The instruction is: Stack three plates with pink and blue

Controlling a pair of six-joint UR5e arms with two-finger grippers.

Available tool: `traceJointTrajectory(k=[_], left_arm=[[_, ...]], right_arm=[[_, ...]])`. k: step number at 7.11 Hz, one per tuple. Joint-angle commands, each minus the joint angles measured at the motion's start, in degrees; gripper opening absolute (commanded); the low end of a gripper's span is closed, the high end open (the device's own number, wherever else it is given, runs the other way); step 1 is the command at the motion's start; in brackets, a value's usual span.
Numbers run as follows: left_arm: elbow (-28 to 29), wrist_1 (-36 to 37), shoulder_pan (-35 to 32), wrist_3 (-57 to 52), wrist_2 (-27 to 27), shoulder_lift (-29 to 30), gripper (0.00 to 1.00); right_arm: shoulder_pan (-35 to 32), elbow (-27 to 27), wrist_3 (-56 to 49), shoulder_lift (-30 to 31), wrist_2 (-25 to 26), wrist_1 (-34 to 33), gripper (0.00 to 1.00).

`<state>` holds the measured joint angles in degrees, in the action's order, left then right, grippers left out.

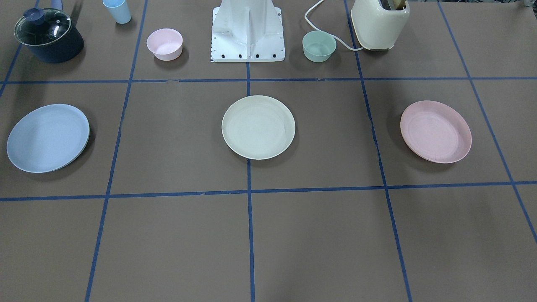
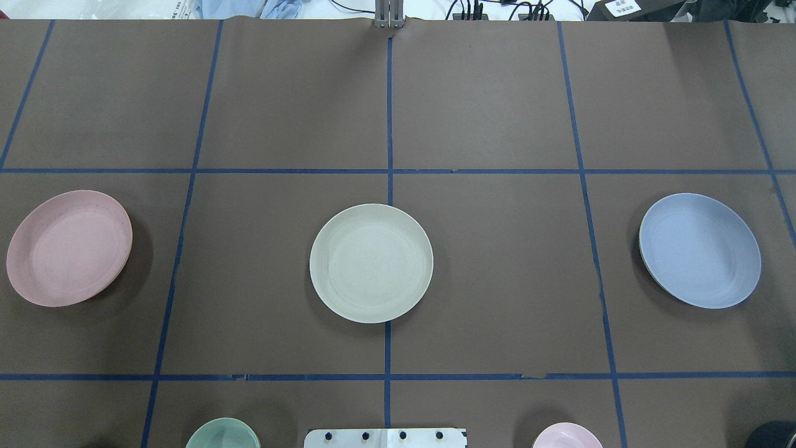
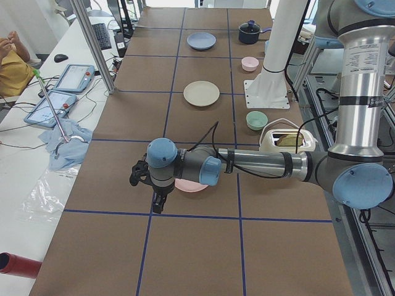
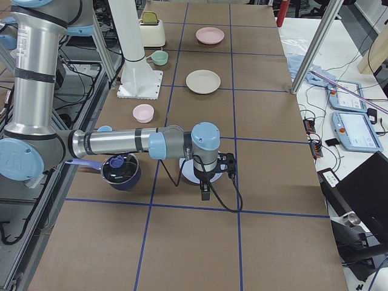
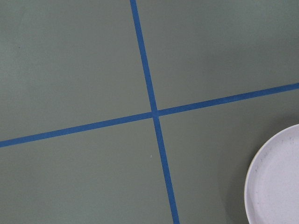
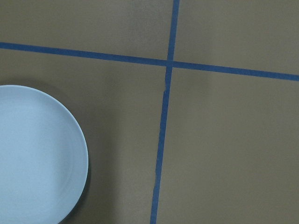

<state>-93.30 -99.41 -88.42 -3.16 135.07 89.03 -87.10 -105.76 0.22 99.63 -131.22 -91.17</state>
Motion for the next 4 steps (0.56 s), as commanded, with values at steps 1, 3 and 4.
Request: traceJointTrajectory(k=[1,3,4], left_arm=[[-0.04,-3.48,0.09,0.0,-0.07,-0.09,1.0],[-0.39,-8.84,0.26,0.0,-0.07,-0.09,1.0],[-0.22,-12.87,0.44,-0.09,-0.33,-0.35,1.0]], right_arm=[[0.0,0.03,0.04,-0.05,-0.01,-0.06,1.0],[0.0,-0.23,0.13,-0.4,-0.09,0.03,1.0],[0.0,-0.24,0.22,-0.4,-0.09,1.34,1.0]])
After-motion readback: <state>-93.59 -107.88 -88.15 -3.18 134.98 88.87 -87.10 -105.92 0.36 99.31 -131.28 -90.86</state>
